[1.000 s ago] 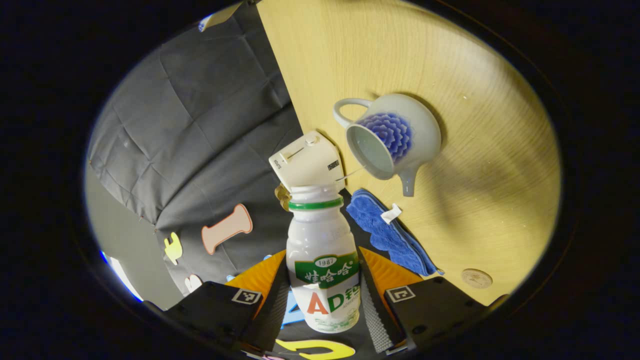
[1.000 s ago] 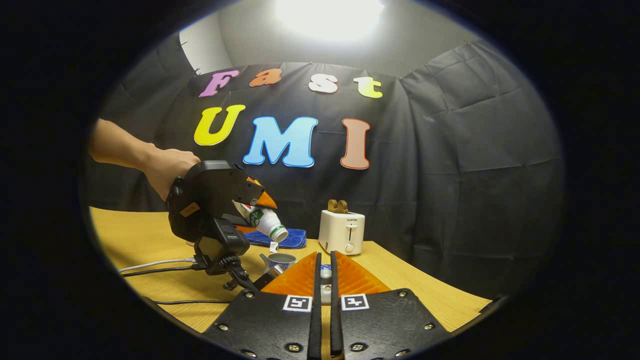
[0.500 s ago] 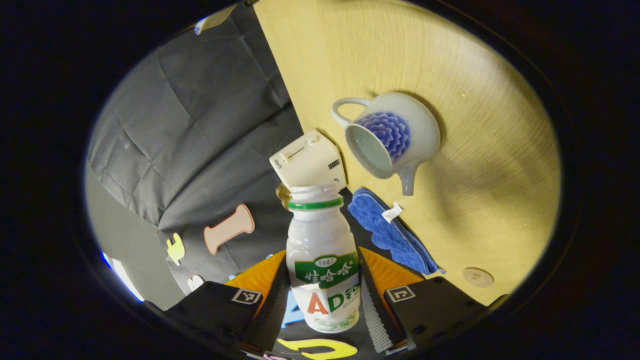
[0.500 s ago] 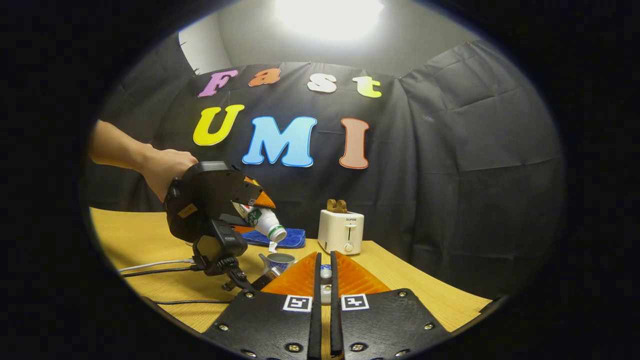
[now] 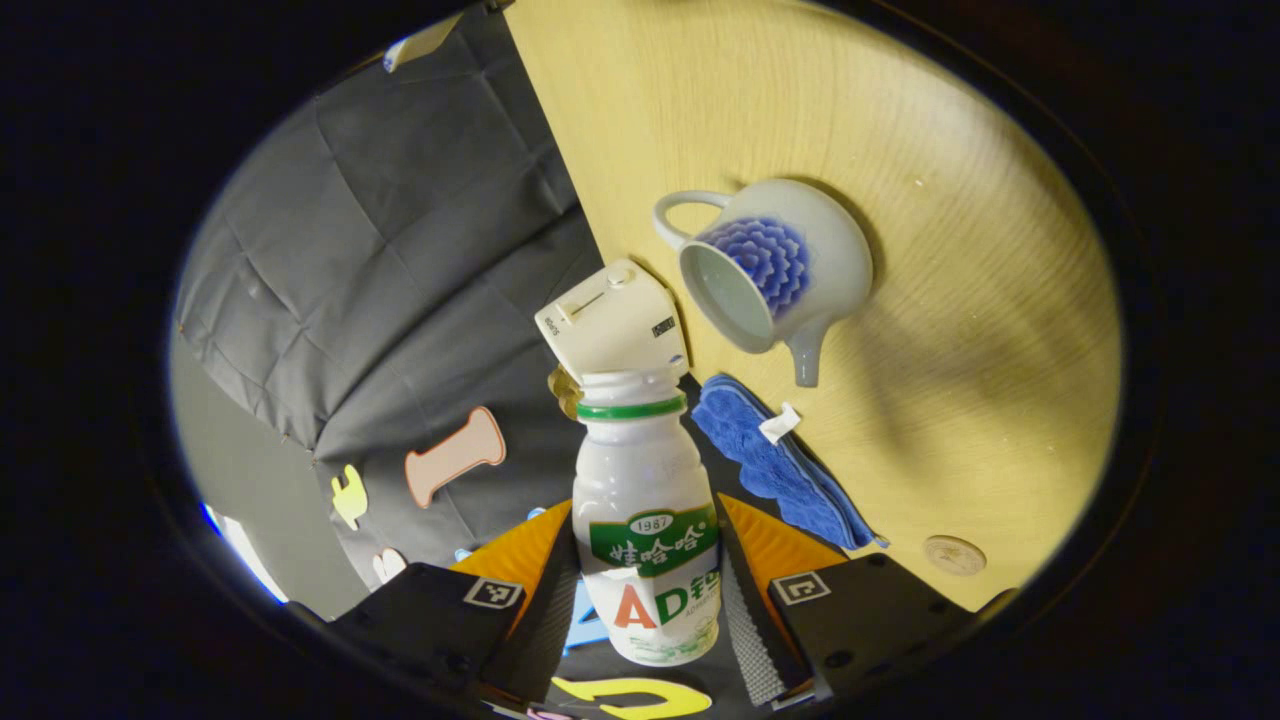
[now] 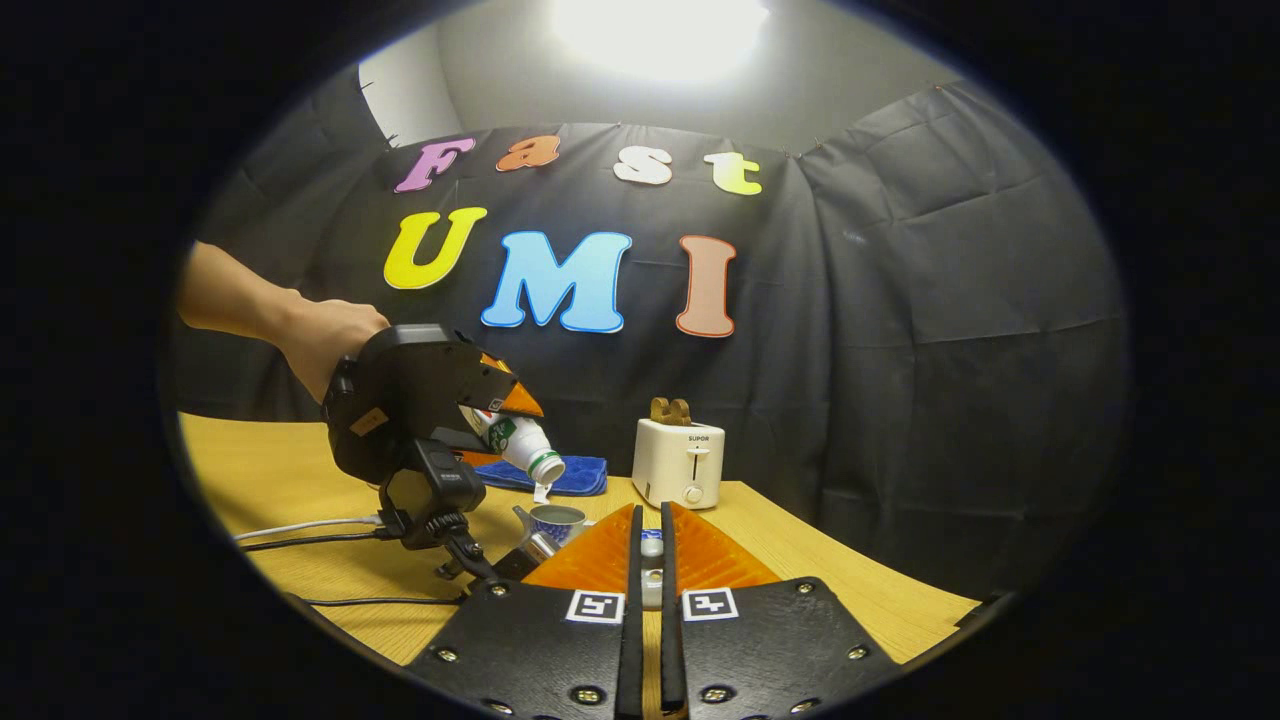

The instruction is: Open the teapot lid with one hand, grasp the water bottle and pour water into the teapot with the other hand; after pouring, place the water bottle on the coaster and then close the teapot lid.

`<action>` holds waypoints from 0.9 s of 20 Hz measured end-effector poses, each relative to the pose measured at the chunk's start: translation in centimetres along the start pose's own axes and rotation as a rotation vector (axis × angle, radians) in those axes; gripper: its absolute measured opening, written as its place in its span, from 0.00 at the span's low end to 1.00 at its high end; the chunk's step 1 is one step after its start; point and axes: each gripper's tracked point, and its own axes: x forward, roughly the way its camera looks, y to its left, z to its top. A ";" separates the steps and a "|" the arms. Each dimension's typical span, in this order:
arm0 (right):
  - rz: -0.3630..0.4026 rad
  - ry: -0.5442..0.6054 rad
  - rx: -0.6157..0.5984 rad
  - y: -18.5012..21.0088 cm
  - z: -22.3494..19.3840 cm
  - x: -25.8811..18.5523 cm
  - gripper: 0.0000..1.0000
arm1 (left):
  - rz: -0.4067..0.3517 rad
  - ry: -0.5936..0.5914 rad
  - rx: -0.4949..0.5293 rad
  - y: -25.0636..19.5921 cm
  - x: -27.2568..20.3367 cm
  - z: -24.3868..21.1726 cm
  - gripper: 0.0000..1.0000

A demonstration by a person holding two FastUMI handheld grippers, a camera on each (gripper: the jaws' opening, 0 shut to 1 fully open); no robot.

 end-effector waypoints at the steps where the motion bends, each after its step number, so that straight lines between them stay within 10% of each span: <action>1: -0.001 0.001 0.000 0.0 -0.1 0.0 0.07 | 0.004 -0.001 -0.004 0.2 0.1 0.0 0.81; 6: -0.006 0.006 -0.003 -0.3 0.3 -0.1 0.07 | 0.020 -0.003 -0.044 0.2 0.3 -0.2 0.70; 8: -0.005 0.008 -0.006 -0.4 0.7 0.0 0.07 | 0.030 -0.008 -0.103 0.2 0.4 -0.4 0.81; 12: -0.004 0.000 -0.015 -0.3 1.9 0.1 0.07 | 0.086 -0.015 -0.333 0.1 0.0 -1.2 0.70; 18: 0.050 0.024 -0.037 1.1 2.9 1.6 0.06 | 0.121 0.024 -0.824 -4.3 -2.3 -5.3 0.81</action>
